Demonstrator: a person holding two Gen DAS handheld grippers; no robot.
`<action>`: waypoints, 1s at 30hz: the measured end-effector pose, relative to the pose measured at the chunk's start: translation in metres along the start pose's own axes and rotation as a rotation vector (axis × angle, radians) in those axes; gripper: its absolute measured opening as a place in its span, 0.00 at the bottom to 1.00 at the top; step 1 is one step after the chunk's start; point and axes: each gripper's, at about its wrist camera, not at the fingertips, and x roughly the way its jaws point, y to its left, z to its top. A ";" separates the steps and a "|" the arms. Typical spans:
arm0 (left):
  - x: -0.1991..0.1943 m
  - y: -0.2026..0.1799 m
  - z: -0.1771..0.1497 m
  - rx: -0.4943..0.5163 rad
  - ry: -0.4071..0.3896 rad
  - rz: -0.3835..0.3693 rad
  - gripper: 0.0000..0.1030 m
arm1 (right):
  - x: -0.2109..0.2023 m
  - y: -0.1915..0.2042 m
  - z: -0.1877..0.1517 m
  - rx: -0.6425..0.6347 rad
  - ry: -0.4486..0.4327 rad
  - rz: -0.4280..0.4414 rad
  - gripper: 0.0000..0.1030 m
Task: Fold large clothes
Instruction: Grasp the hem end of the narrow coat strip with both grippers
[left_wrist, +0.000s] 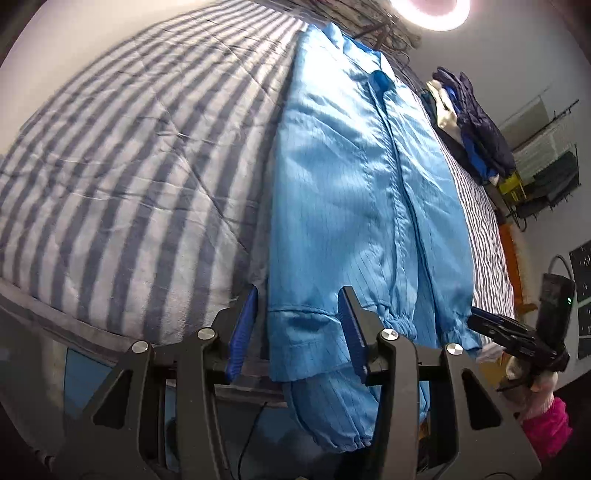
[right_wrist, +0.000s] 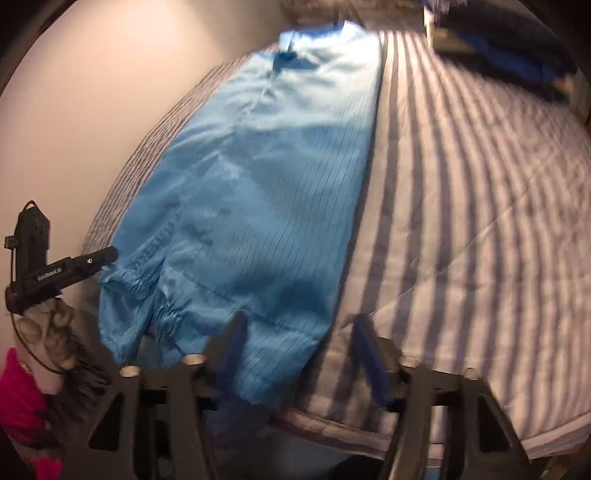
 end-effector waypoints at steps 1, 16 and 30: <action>0.002 -0.002 -0.001 0.011 0.008 -0.001 0.44 | 0.005 0.001 -0.001 0.000 0.012 -0.002 0.41; 0.014 0.024 0.009 -0.173 0.080 -0.208 0.27 | 0.007 -0.042 -0.001 0.169 0.013 0.299 0.38; 0.018 0.004 0.014 -0.130 0.123 -0.292 0.03 | 0.021 -0.049 0.000 0.206 0.037 0.456 0.02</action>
